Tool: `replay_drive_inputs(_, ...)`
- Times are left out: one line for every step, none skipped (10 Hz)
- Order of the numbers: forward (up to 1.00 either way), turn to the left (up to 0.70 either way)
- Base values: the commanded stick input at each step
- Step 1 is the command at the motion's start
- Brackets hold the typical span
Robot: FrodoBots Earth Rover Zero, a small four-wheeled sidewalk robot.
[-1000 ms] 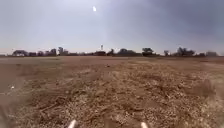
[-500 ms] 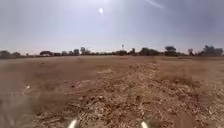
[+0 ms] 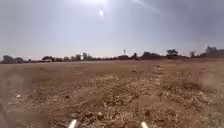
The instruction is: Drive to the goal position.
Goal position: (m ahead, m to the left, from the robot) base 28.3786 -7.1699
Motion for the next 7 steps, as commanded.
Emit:
replay_drive_inputs(0.70,0.00)
replay_drive_inputs(0.70,0.00)
replay_drive_inputs(0.70,0.00)
replay_drive_inputs(0.70,0.00)
replay_drive_inputs(0.70,0.00)
replay_drive_inputs(0.70,0.00)
replay_drive_inputs(0.70,0.00)
